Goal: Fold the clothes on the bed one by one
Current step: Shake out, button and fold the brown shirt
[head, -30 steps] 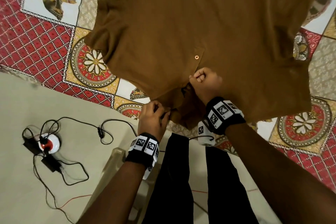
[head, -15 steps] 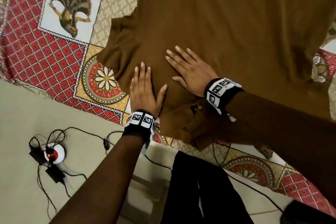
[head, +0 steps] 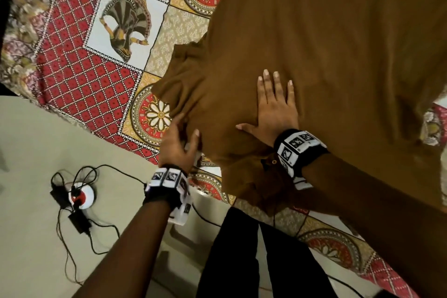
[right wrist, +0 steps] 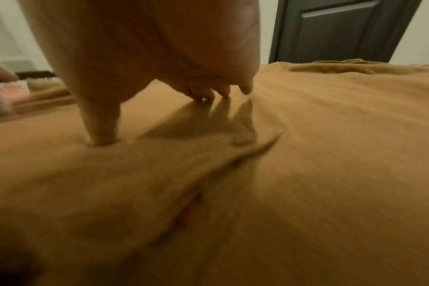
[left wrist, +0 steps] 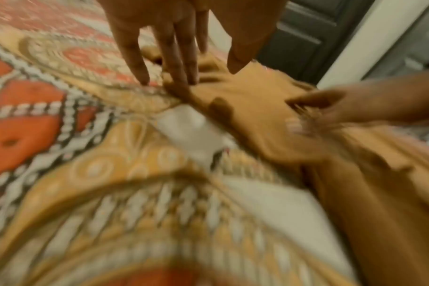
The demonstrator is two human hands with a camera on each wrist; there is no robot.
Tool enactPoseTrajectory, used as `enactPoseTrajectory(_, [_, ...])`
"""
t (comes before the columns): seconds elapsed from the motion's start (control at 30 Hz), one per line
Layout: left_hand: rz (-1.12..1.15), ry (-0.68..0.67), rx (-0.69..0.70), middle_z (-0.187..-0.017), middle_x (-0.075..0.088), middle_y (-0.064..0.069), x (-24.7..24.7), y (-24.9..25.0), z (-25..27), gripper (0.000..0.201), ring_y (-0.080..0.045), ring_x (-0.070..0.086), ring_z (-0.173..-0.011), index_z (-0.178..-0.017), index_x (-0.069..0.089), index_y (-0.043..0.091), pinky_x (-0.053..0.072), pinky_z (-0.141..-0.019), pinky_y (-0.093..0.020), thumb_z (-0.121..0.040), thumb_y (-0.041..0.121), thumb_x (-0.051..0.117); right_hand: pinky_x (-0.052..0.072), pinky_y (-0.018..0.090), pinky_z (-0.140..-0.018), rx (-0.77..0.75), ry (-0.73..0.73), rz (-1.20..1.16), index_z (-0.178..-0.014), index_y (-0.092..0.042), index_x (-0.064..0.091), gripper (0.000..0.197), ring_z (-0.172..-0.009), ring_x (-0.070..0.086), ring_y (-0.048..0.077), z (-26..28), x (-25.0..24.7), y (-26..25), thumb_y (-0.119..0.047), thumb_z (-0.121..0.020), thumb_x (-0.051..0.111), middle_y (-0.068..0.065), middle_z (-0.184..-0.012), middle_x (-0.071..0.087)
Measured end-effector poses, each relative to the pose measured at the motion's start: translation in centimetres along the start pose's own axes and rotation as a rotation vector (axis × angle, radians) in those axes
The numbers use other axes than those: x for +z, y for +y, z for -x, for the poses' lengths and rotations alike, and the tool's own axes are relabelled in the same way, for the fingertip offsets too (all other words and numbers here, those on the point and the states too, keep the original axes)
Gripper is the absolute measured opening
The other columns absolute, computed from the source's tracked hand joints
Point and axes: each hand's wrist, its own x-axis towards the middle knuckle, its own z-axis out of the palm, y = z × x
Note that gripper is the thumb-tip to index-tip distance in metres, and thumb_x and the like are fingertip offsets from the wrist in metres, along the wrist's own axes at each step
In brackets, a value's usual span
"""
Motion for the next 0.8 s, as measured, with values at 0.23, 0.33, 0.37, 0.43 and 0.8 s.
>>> enactPoseTrajectory(0.23, [0.247, 0.282, -0.323, -0.094, 0.063, -0.003, -4.4, -0.9, -9.8, 0.027, -0.018, 0.060, -0.086, -0.111, 0.065, 0.014, 0.053, -0.084, -0.021, -0.086, 0.009, 0.069, 0.039, 0.034, -0.106, -0.014, -0.031, -0.427, -0.135, -0.019, 0.060, 0.042, -0.125, 0.052, 0.022, -1.2, -5.1, -5.3, -0.037, -0.097, 0.062, 0.002, -0.133, 0.061])
enactPoseTrajectory(0.33, [0.279, 0.194, -0.290, -0.082, 0.063, -0.002, -4.4, -2.6, -12.3, 0.017, -0.015, 0.062, -0.076, -0.096, 0.064, 0.024, 0.056, -0.080, -0.040, -0.085, 0.013, 0.070, 0.043, 0.015, -0.082, -0.007, -0.072, -0.791, -0.121, -0.021, 0.070, 0.026, -0.093, 0.059, 0.006, -3.2, -6.3, -6.5, -0.020, -0.096, 0.062, -0.006, -0.104, 0.071])
enactPoseTrajectory(0.37, [0.278, 0.179, -0.281, -0.080, 0.063, 0.000, -4.2, -2.7, -12.7, 0.015, -0.011, 0.061, -0.073, -0.092, 0.063, 0.025, 0.055, -0.077, -0.037, -0.085, 0.014, 0.071, 0.044, 0.014, -0.077, -0.004, -0.060, -0.819, -0.117, -0.021, 0.071, 0.024, -0.088, 0.059, 0.005, -4.2, -6.6, -6.6, -0.017, -0.096, 0.062, -0.006, -0.100, 0.072])
enactPoseTrajectory(0.43, [0.293, 0.169, -0.264, -0.076, 0.060, 0.005, -4.0, -2.8, -13.4, 0.013, -0.006, 0.058, -0.069, -0.088, 0.063, 0.025, 0.053, -0.071, -0.028, -0.084, 0.021, 0.075, 0.042, 0.009, -0.074, 0.006, -0.037, -0.812, -0.113, -0.019, 0.073, 0.022, -0.089, 0.063, 0.004, -7.1, -7.5, -6.9, -0.012, -0.096, 0.061, -0.004, -0.102, 0.074])
enactPoseTrajectory(0.8, [0.344, -0.202, -0.424, -0.055, 0.066, 0.005, -6.9, -5.4, -14.0, 0.021, -0.006, 0.059, -0.044, -0.099, 0.066, 0.006, 0.045, -0.046, -0.019, -0.088, 0.021, 0.075, 0.046, 0.034, -0.086, -0.295, -0.289, -0.210, -0.120, -0.019, 0.068, 0.044, -0.111, 0.061, 0.030, -19.5, -11.3, -13.0, -0.040, -0.083, 0.080, 0.008, -0.122, 0.066])
